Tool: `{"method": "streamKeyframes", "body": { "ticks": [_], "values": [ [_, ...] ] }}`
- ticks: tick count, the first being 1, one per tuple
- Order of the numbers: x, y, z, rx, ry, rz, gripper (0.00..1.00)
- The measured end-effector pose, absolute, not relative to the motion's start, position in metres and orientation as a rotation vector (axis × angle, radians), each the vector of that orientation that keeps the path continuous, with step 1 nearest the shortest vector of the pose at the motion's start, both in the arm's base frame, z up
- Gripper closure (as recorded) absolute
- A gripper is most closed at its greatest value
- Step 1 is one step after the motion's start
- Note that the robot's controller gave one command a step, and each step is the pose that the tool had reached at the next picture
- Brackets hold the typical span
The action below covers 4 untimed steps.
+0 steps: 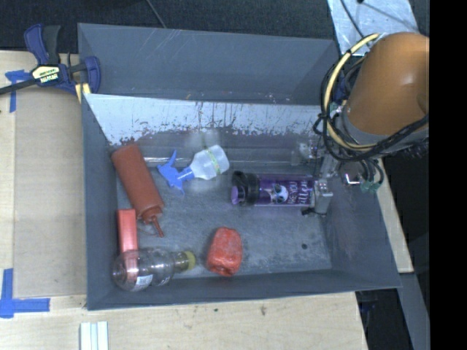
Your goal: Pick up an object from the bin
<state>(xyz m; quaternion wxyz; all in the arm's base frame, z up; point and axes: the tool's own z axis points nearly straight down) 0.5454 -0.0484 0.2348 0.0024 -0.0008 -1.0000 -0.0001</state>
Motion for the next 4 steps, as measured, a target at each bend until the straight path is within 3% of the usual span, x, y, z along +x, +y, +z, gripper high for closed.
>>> {"method": "streamKeyframes", "body": {
  "ticks": [1,2,3,4],
  "values": [
    [0.547,-0.048,0.240,0.000,-3.146,0.001,0.00],
    [0.572,-0.054,0.180,0.091,-3.151,0.002,0.00],
    [0.572,-0.064,0.148,0.123,-3.136,-0.001,0.00],
    [0.582,-0.065,0.130,0.194,-3.143,0.003,0.00]
  ]
}}
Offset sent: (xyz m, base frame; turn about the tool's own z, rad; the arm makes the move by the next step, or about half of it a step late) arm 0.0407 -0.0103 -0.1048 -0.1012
